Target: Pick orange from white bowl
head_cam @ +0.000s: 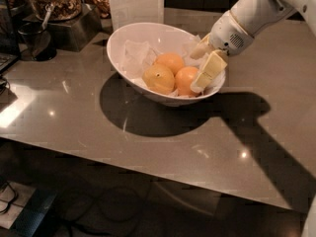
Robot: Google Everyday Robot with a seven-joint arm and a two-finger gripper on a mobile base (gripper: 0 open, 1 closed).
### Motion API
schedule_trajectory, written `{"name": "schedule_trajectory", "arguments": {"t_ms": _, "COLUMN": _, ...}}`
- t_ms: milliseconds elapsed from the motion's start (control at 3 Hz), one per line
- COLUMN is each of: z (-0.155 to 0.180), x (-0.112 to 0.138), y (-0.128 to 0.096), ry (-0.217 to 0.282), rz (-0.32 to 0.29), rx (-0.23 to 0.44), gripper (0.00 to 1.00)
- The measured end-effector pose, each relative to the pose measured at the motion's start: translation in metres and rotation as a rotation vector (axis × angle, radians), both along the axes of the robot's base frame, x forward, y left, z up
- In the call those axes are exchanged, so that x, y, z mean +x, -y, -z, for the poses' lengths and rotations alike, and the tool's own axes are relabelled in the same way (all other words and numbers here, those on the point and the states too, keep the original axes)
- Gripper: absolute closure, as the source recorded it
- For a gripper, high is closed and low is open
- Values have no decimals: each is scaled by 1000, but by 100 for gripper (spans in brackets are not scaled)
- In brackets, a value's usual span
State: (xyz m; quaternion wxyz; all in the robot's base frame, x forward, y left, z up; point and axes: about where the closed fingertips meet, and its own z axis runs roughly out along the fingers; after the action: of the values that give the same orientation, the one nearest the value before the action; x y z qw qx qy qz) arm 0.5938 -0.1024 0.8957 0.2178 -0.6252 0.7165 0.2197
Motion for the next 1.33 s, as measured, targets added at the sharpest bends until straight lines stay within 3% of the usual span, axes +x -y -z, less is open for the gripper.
{"name": "schedule_trajectory", "arguments": {"t_ms": 1000, "z": 33, "x": 25, "y": -9, "ry": -68, "rz": 17, "rx": 68, "gripper": 18}}
{"name": "schedule_trajectory", "arguments": {"t_ms": 1333, "z": 43, "x": 31, "y": -11, "ry": -90, "rz": 23, "rx": 75, "gripper": 34}}
